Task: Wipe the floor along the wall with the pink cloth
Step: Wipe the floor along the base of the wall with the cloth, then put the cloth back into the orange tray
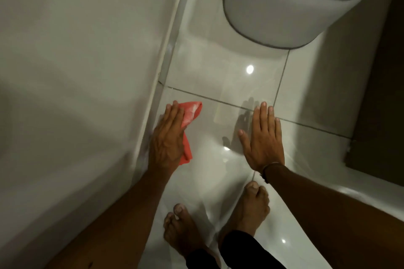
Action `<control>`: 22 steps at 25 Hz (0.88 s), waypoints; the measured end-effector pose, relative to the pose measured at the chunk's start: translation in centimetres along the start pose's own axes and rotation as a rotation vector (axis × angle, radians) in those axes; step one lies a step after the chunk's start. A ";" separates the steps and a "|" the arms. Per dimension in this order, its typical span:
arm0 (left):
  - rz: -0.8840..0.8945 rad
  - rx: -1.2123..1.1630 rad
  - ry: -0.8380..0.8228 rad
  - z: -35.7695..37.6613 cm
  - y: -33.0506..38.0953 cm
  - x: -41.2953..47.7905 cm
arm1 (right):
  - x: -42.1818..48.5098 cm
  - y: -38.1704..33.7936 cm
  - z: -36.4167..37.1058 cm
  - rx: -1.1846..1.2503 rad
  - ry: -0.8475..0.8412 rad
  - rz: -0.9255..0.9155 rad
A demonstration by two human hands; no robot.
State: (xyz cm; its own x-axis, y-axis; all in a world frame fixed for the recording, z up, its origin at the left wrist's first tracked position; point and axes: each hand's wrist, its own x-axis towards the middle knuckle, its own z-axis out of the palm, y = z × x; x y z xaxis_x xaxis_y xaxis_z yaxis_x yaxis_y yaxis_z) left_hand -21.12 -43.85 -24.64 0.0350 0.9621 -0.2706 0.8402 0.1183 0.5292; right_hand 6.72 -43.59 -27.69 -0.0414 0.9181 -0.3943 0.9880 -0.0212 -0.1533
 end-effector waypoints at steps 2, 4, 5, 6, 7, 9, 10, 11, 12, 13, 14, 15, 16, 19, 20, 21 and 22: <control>0.033 0.032 -0.023 -3.4 3.6 -0.3 | -1.7 -0.5 -3.9 -0.014 -0.018 0.021; 0.081 0.019 -0.027 -7.7 7.8 0.4 | -2.9 -1.0 -9.1 -0.024 -0.002 0.023; 0.106 0.024 -0.036 -10.1 10.1 1.1 | -3.2 -1.2 -11.8 -0.034 0.014 0.029; 0.139 0.042 -0.046 -12.5 12.4 2.0 | -3.1 -1.4 -14.6 -0.032 0.036 0.035; 0.172 0.056 -0.053 -14.8 14.7 3.3 | -2.7 -1.5 -17.4 -0.024 0.062 0.043; 0.235 0.064 0.002 -18.6 19.0 6.5 | -1.2 -1.9 -22.3 -0.009 0.116 0.070; 0.257 0.057 0.044 -20.0 21.0 8.3 | -0.2 -2.0 -24.3 0.003 0.135 0.083; 0.276 0.052 0.080 -21.4 23.2 10.5 | 1.0 -2.0 -26.4 0.022 0.156 0.086; 0.299 0.043 0.114 -22.7 25.4 12.8 | 2.3 -1.8 -28.2 0.035 0.178 0.079; 0.325 0.030 0.145 -23.7 27.6 15.2 | 3.6 -1.5 -29.7 0.039 0.197 0.072; 0.355 0.016 0.165 -24.6 29.5 17.8 | 5.2 -1.2 -31.2 0.036 0.220 0.055; 0.374 0.006 0.182 -25.2 31.3 20.5 | 6.9 -0.8 -32.5 0.031 0.237 0.046; 0.389 0.001 0.201 -25.5 32.8 23.3 | 8.6 -0.2 -33.6 0.030 0.249 0.050; 0.436 0.075 0.212 -25.1 35.8 30.1 | 12.0 1.2 -35.5 0.034 0.280 0.044; 0.444 0.117 0.192 -24.6 36.3 32.3 | 13.1 1.7 -35.8 0.030 0.285 0.032; 0.448 0.153 0.170 -23.9 36.5 34.3 | 14.1 2.2 -36.1 0.031 0.282 0.025; 0.447 0.188 0.145 -23.1 36.6 35.9 | 15.2 2.7 -36.2 0.038 0.276 0.024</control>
State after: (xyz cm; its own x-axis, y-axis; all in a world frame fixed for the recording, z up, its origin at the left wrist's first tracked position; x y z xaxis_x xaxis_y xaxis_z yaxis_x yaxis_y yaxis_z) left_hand -1.60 0.73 3.57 0.3493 0.9343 0.0713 0.8437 -0.3467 0.4099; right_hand 14.13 -15.36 -1.27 0.0291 0.9902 -0.1368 0.9817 -0.0541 -0.1827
